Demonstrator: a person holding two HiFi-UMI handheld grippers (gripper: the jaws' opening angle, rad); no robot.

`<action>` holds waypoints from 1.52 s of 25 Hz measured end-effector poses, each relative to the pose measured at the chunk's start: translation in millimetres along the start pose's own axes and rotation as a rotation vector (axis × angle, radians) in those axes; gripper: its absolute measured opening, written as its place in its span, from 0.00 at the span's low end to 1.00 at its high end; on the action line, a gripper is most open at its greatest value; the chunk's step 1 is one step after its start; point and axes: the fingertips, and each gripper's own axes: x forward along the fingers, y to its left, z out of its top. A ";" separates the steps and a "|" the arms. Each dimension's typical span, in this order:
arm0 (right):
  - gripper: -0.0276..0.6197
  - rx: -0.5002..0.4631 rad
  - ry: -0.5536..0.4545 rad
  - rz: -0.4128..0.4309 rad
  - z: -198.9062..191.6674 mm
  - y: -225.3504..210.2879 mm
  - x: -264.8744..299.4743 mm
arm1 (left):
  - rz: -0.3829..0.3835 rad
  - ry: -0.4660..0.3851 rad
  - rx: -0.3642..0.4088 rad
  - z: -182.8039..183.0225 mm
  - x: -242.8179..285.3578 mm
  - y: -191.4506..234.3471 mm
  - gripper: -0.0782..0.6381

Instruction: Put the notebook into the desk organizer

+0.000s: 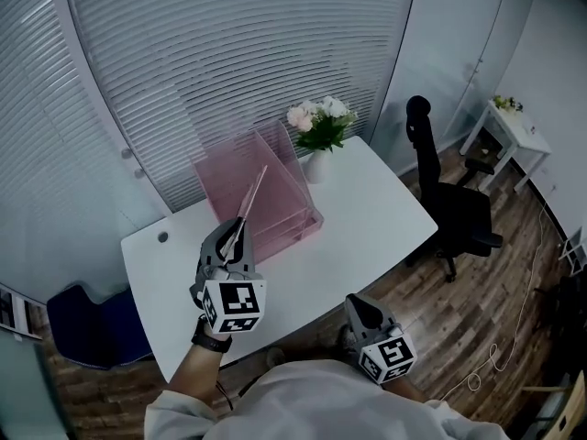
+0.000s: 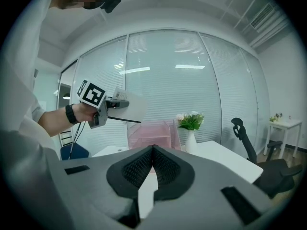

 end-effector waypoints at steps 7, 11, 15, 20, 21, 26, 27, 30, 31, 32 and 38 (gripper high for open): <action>0.06 0.000 0.009 -0.008 12.9 -72.3 -12.4 | 0.124 0.138 0.162 3.9 51.4 4.8 0.13; 0.06 0.017 0.023 -0.021 7.2 -108.5 -11.6 | 0.144 0.229 0.286 -9.6 83.1 -2.9 0.13; 0.06 0.030 0.028 -0.010 5.4 -124.9 -4.2 | 0.126 0.334 0.434 -30.2 112.4 -12.6 0.13; 0.06 0.035 0.036 -0.007 3.2 -136.2 0.2 | 0.094 0.450 0.584 -59.7 139.7 -21.3 0.13; 0.06 0.037 0.038 -0.011 2.9 -138.7 0.1 | 0.086 0.469 0.605 -64.4 143.8 -22.1 0.13; 0.06 0.045 0.050 -0.033 -1.9 -148.3 -0.2 | 0.053 0.528 0.668 -81.1 160.4 -28.2 0.13; 0.06 0.047 0.051 -0.036 -2.2 -149.3 -0.2 | 0.051 0.532 0.677 -82.0 162.5 -29.0 0.13; 0.06 0.052 0.053 -0.043 -2.1 -152.3 -1.3 | 0.047 0.545 0.704 -84.4 167.5 -31.4 0.13; 0.06 0.052 0.053 -0.045 -2.1 -153.6 -1.5 | 0.043 0.552 0.709 -86.1 169.2 -32.6 0.13; 0.06 0.052 0.053 -0.047 -2.1 -155.2 -1.4 | 0.038 0.559 0.712 -87.8 171.0 -33.9 0.13; 0.06 0.053 0.048 -0.054 -1.4 -165.0 5.2 | 0.006 0.601 0.747 -104.0 183.2 -40.7 0.13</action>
